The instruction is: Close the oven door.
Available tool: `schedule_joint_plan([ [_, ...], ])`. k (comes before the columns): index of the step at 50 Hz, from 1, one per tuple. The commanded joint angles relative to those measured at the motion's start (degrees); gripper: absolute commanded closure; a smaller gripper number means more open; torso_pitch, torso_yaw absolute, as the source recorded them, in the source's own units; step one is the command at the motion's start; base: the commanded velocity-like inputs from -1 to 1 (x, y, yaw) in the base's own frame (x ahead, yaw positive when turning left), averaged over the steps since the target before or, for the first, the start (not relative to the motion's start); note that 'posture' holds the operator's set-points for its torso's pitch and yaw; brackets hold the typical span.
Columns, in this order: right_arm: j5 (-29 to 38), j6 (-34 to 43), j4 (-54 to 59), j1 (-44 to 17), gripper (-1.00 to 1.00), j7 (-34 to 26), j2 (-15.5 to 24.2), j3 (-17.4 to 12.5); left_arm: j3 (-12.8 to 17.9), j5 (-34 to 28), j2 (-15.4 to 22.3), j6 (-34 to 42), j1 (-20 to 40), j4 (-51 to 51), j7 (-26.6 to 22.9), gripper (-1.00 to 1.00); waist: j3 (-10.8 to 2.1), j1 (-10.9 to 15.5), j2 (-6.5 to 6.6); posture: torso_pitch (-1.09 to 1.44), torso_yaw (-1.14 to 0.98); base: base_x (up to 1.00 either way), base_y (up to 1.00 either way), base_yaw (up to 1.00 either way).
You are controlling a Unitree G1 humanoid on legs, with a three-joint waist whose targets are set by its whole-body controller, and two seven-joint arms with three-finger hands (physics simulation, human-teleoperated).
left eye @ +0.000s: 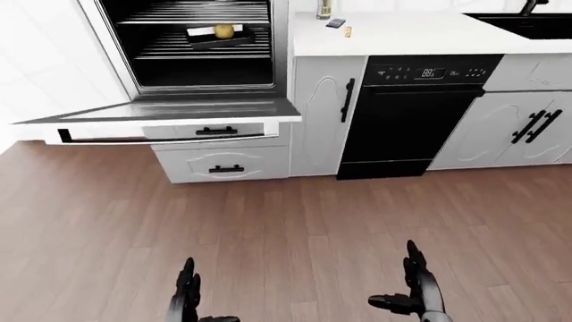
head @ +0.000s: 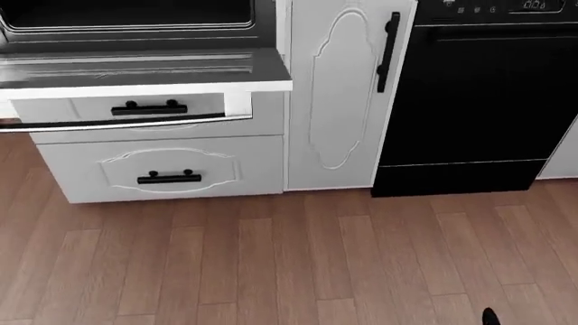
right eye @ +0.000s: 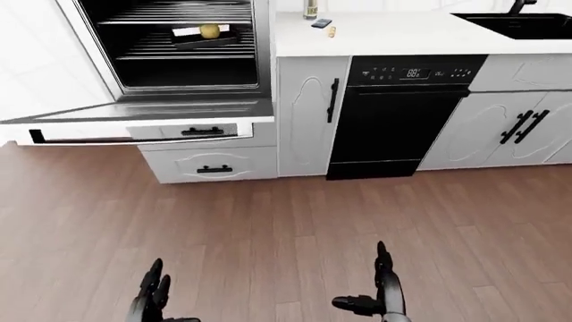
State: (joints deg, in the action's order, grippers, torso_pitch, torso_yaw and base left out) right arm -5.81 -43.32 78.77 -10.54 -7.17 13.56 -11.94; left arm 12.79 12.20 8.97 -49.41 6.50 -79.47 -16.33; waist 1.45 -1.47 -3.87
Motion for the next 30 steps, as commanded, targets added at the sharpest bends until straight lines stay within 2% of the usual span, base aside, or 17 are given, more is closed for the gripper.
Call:
schedule_joint_plan([
  [1,0.0,-1.8,-1.7,-1.2,-1.0,-0.3,0.3,0.0,0.7,0.8,1.3,-2.1,0.9,1.7,0.3,-1.0,-0.32,0.2,0.04,0.0,0.0,0.0,0.72,0.0],
  [2,0.0,-1.8,-1.7,-1.2,-1.0,-0.3,0.3,0.1,0.7,0.8,1.3,-2.1,0.9,1.7,0.3,-1.0,0.02,0.1,0.8,0.0,0.0,0.0,0.66,0.0],
  [4,0.2,-1.9,-1.7,-1.2,-1.0,-0.2,0.2,0.2,0.6,0.8,1.3,-2.0,0.9,1.7,0.2,-1.0,0.63,-0.1,4.16,0.0,0.0,0.0,0.54,0.0],
  [5,0.3,-1.9,-1.7,-1.2,-1.0,-0.2,0.2,0.2,0.6,0.9,1.4,-2.0,0.9,1.7,0.2,-1.0,0.14,0.2,6.9,0.0,0.0,0.0,0.54,0.0],
  [6,0.2,-1.9,-1.7,-1.2,-1.0,-0.3,0.2,0.2,0.7,0.9,1.4,-2.0,0.9,1.7,0.1,-1.0,-0.91,1.2,10.66,0.0,0.0,0.0,0.53,0.0],
  [7,0.3,-1.9,-1.7,-1.2,-1.0,-0.3,0.2,0.2,0.7,0.9,1.4,-1.9,0.9,1.7,0.1,-1.0,-0.01,1.1,7.36,0.0,0.0,0.0,0.53,0.0],
  [8,0.3,-1.9,-1.7,-1.2,-1.0,-0.3,0.3,0.1,0.7,1.0,1.4,-1.9,0.9,1.7,0.1,-1.0,0.18,1.6,7.34,0.0,0.0,0.0,0.54,0.0],
  [10,0.3,-1.9,-1.6,-1.2,-1.0,-0.4,0.2,0.1,0.7,1.0,1.4,-1.9,0.9,1.6,0.0,-1.0,-0.1,2.0,6.34,0.0,0.0,0.0,0.52,0.0],
  [15,0.3,-1.8,-1.6,-1.2,-1.0,-0.5,0.3,0.1,0.8,1.1,1.5,-1.9,1.0,1.6,-0.1,-1.0,0.71,1.5,3.44,0.0,0.0,0.0,0.53,0.0],
  [19,0.3,-1.8,-1.6,-1.2,-1.0,-0.6,0.3,0.1,0.8,1.0,1.5,-2.0,1.0,1.6,0.0,-1.0,0.69,1.0,1.14,0.0,0.0,0.0,0.5,0.0],
  [21,0.4,-1.8,-1.6,-1.2,-1.0,-0.7,0.3,0.1,0.8,1.1,1.5,-2.0,1.0,1.6,0.0,-1.0,0.45,0.7,-0.61,0.0,0.0,0.0,0.48,0.0],
  [22,0.4,-1.8,-1.6,-1.2,-1.0,-0.7,0.3,0.1,0.8,1.1,1.4,-2.0,0.9,1.6,0.0,-1.0,-0.14,0.5,-2.11,0.0,0.0,0.0,0.48,0.0],
  [23,0.4,-1.8,-1.6,-1.1,-1.0,-0.8,0.3,0.1,0.8,1.0,1.4,-2.1,0.9,1.6,0.0,-1.0,0.24,-0.1,0.21,0.0,0.0,0.0,0.48,0.0],
  [25,0.4,-1.8,-1.6,-1.1,-1.0,-0.8,0.2,0.1,0.8,1.0,1.5,-2.1,0.9,1.6,0.0,-1.0,-0.19,0.1,-0.42,0.0,0.0,0.0,0.46,0.0],
  [27,0.4,-1.8,-1.6,-1.1,-1.0,-0.9,0.2,0.1,0.8,1.0,1.5,-2.0,1.0,1.6,0.0,-1.0,-0.69,0.1,-0.01,0.0,0.0,0.0,0.46,0.0],
  [29,0.4,-1.8,-1.6,-1.1,-1.0,-0.9,0.2,0.1,0.7,1.0,1.5,-2.0,1.0,1.7,0.1,-1.0,-0.24,0.3,1.44,0.0,0.0,0.01,0.41,0.0],
  [30,0.4,-1.8,-1.6,-1.1,-1.0,-0.9,0.3,0.1,0.7,1.0,1.4,-2.1,1.0,1.7,0.1,-1.0,0.13,0.2,2.83,0.0,0.0,0.02,0.38,0.0],
])
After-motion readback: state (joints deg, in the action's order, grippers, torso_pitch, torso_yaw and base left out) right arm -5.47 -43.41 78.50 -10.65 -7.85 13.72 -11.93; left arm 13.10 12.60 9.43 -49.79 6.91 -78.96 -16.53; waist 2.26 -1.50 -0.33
